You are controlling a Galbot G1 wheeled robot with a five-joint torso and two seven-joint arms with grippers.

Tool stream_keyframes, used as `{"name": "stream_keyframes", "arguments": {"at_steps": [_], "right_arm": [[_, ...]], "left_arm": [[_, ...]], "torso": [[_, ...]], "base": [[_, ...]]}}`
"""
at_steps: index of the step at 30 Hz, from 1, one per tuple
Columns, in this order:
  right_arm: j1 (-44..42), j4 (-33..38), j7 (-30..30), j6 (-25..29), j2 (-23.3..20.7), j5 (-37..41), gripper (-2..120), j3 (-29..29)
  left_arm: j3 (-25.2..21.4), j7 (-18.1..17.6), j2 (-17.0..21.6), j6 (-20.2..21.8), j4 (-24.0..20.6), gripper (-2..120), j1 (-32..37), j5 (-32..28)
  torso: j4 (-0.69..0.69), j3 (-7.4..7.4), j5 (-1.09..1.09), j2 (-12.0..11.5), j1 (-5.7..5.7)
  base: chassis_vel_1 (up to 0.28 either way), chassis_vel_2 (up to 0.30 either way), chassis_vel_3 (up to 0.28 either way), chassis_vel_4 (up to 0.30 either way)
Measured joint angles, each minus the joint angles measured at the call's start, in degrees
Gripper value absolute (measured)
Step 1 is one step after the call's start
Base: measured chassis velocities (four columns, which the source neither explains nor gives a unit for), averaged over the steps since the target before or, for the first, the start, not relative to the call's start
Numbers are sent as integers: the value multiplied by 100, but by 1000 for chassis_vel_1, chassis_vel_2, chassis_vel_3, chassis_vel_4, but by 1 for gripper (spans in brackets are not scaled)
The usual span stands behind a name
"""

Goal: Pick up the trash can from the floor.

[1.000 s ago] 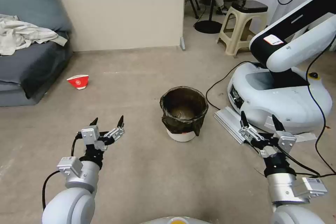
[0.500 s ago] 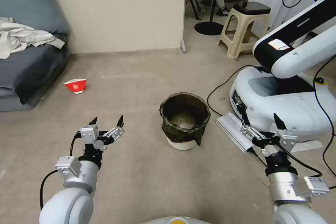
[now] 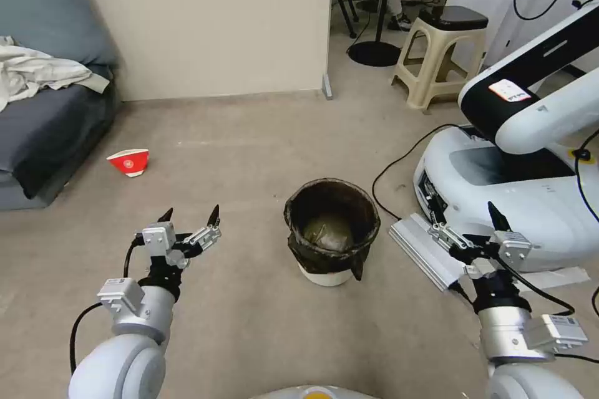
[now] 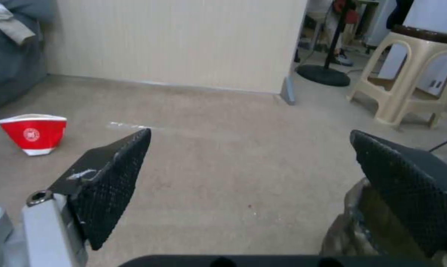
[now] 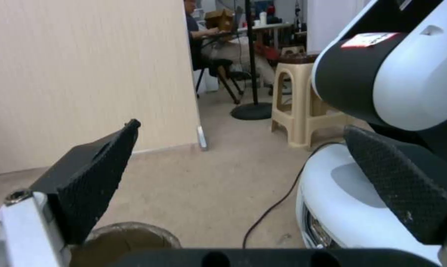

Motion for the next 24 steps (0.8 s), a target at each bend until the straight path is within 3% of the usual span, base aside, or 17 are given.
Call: {"name": "stream_keyframes", "arguments": {"at_steps": [15,24], "right_arm": [[5,-144,-119,320,8,-31,100,-7],[-67,-149,-95,360,-7,-110,100,-5]], "left_arm": [[40,3,35,-16,71,100,-42,-29],[483,90,530,158,178,100,-300,-633]], "torso": [[0,0,0,0,0],[0,0,0,0,0]], "base": [[-38,33,33,-35],[0,0,0,0]]}}
